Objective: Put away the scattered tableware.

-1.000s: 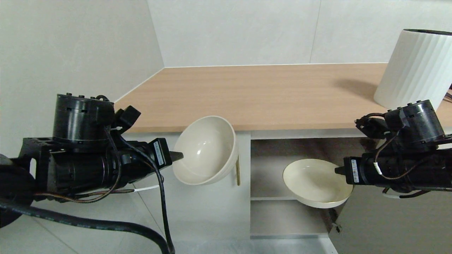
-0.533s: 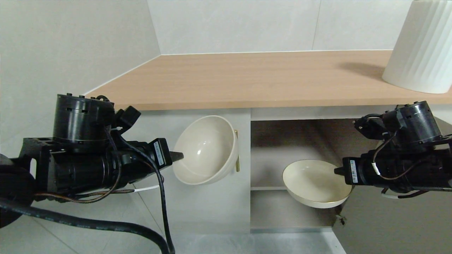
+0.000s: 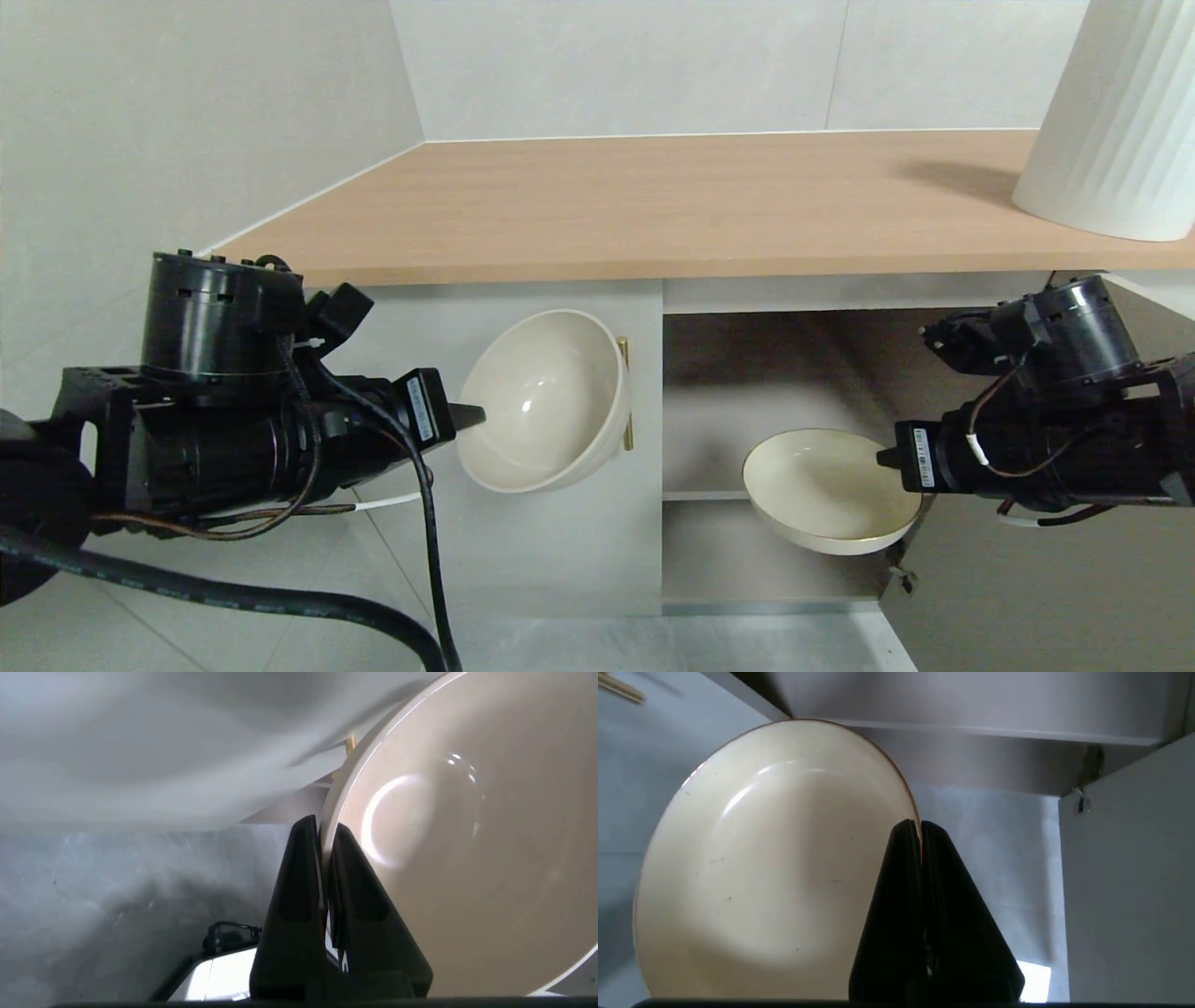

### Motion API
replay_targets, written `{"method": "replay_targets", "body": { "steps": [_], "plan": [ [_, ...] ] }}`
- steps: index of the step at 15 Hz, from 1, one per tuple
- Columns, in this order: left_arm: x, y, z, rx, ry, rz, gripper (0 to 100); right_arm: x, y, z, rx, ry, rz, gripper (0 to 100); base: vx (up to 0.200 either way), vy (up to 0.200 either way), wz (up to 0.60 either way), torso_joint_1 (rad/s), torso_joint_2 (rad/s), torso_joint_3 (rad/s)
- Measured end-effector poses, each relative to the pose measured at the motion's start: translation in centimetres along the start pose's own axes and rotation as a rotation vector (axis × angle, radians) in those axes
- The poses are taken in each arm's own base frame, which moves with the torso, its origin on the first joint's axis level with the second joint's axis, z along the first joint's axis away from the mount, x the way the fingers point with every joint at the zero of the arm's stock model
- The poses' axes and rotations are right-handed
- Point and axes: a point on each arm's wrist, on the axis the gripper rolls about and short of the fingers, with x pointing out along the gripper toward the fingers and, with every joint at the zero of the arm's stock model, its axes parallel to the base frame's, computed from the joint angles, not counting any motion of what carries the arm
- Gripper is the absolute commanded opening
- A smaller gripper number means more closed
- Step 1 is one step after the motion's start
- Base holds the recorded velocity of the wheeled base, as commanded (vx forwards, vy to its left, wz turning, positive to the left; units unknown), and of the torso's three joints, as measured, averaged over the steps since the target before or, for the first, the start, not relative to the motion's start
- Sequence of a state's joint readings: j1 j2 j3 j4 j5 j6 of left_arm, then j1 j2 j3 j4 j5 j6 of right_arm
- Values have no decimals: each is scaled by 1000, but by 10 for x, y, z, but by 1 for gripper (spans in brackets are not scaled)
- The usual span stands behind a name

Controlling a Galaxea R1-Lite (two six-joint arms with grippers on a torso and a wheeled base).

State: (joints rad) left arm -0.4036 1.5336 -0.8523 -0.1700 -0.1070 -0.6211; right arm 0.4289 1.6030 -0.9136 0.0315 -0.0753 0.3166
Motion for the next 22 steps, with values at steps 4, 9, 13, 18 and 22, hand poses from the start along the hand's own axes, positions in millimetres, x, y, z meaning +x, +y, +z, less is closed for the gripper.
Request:
{"method": "replay_targets", "body": {
  "steps": [4, 9, 13, 18, 22],
  "plan": [
    [0, 0, -1, 1, 2, 0, 0, 36, -3, 1, 18, 1, -26, 0, 0, 0, 0, 0, 0, 0],
    [2, 0, -1, 0, 9, 1, 0, 106, -11, -3, 64, -86, -123, 0, 0, 0, 0, 0, 0, 0],
    [2, 0, -2, 0, 10, 0, 0, 162, -31, -16, 116, -126, -193, 0, 0, 0, 0, 0, 0, 0],
    [3, 0, -2, 0, 12, 0, 0, 196, -45, -23, 171, -161, -269, 0, 0, 0, 0, 0, 0, 0],
    [2, 0, -1, 0, 11, -1, 0, 215, -51, -24, 189, -174, -306, 0, 0, 0, 0, 0, 0, 0]
  ]
}}
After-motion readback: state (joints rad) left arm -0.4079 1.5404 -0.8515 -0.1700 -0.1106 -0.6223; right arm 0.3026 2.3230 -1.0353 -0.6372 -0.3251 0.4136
